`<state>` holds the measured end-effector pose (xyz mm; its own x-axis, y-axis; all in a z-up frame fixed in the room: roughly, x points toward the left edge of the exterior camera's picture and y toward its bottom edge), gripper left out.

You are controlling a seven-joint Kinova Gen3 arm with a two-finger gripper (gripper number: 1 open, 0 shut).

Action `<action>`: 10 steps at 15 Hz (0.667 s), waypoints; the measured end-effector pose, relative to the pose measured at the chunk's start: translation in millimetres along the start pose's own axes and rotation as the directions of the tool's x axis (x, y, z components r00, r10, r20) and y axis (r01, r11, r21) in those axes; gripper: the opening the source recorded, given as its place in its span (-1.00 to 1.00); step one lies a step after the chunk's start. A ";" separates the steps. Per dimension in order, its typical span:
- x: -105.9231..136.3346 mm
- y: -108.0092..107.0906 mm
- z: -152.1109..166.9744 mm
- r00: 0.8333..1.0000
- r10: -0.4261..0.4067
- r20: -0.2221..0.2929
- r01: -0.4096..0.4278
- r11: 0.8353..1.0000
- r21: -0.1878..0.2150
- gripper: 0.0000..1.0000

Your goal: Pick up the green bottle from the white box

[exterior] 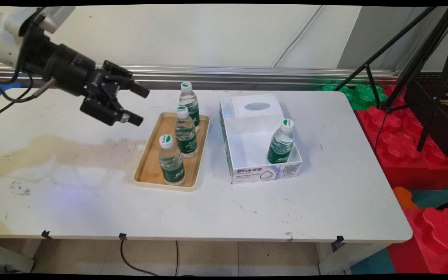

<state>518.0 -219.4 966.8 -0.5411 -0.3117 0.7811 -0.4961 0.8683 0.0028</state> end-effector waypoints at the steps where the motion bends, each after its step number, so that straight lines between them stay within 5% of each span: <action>1: 5.5 -1.3 4.1 1.000 0.005 -0.008 -0.005 1.000 0.001 1.00; 10: 52.0 -12.2 83.3 0.997 0.063 -0.039 -0.063 0.998 -0.007 1.00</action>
<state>439.3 -278.3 955.4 -0.5445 -0.2411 0.8033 -0.4558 0.8891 -0.0421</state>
